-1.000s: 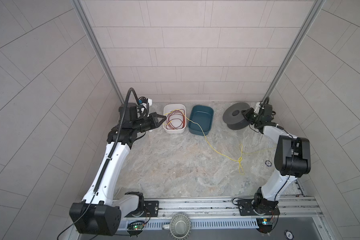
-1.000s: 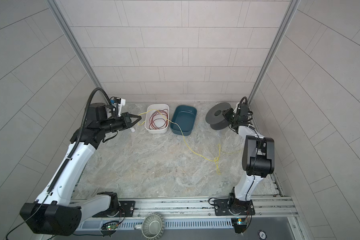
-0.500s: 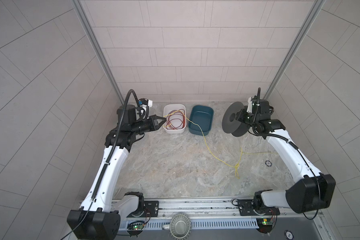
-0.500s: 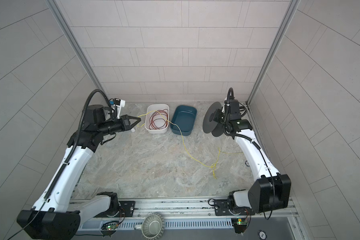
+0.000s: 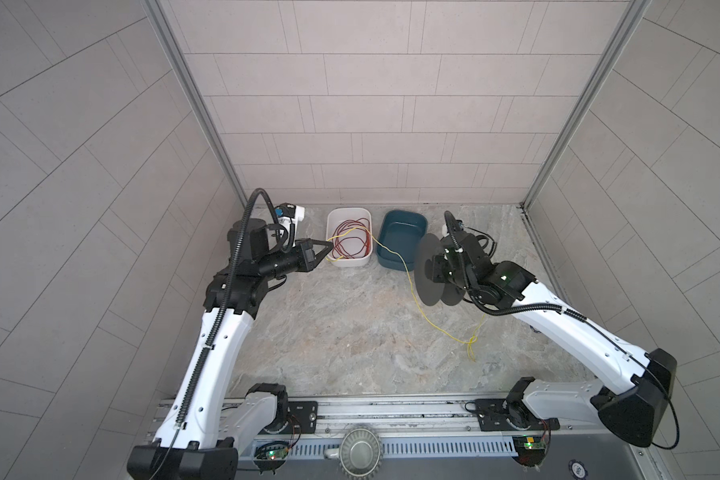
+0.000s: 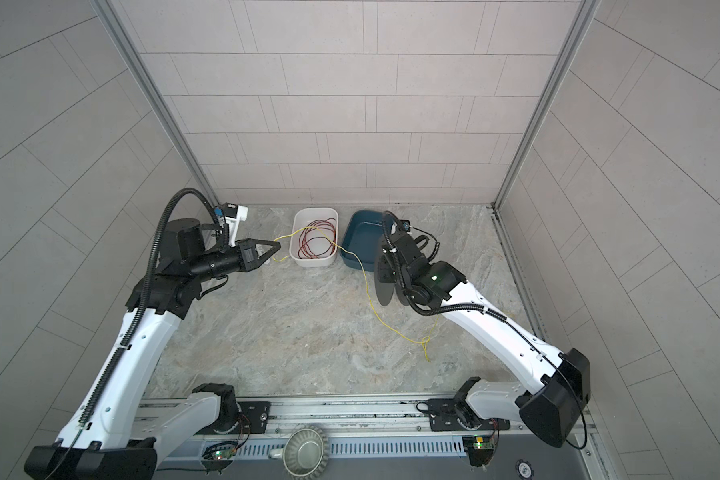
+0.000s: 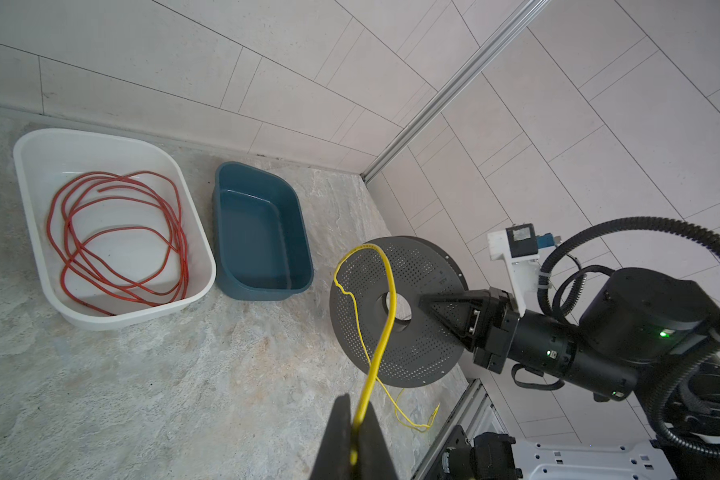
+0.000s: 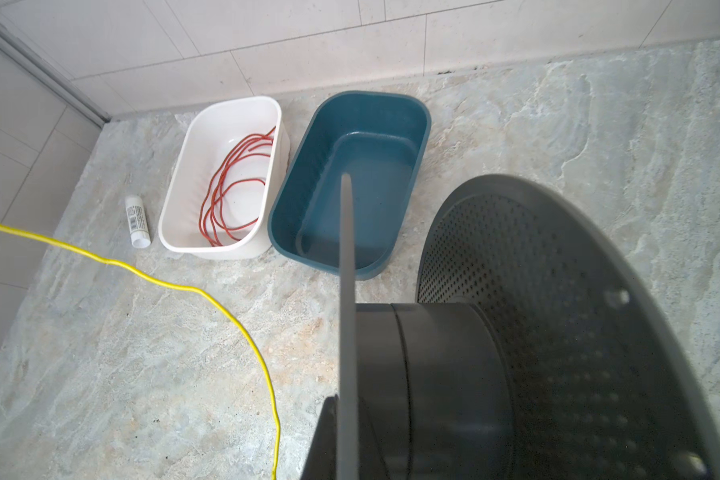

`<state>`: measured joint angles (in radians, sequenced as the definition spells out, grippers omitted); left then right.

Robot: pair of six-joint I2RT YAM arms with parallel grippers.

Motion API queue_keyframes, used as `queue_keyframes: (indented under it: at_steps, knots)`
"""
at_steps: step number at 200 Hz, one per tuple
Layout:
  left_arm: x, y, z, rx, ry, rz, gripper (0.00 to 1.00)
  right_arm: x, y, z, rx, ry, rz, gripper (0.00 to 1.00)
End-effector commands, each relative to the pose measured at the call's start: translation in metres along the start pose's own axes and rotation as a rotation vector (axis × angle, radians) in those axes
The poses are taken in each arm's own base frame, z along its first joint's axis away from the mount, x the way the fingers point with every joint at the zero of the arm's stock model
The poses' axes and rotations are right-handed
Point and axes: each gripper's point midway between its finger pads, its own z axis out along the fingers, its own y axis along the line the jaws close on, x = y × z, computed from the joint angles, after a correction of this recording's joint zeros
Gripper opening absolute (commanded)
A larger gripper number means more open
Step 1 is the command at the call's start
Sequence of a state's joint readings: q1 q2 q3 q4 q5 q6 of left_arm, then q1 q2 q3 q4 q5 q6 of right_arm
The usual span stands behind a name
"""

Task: Wrap the cables
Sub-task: 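Lift the grey spool and bring it to the left gripper's cable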

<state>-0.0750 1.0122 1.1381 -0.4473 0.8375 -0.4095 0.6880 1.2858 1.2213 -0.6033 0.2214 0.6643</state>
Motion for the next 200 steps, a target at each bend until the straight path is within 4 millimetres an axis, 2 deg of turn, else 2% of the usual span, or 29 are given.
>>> queue_keyframes:
  at_steps: [1,51,87,135,200]
  knots:
    - [0.002,-0.006,-0.006,0.011,-0.019,0.041,0.00,-0.017,0.005,0.003,0.038,-0.094,0.053,0.00]
    - [0.025,0.010,-0.016,-0.118,0.056,-0.016,0.00,-0.004,0.037,0.029,0.040,-0.057,0.032,0.00]
    - [0.036,0.014,-0.024,-0.153,0.063,-0.024,0.00,0.004,0.048,0.040,0.074,-0.056,0.024,0.00]
    - [0.038,0.023,-0.022,-0.191,0.076,-0.037,0.00,0.007,0.054,0.054,0.154,-0.093,0.055,0.00]
    - [0.036,0.028,-0.018,-0.207,0.084,-0.050,0.00,0.008,0.067,0.085,0.178,-0.124,0.075,0.00]
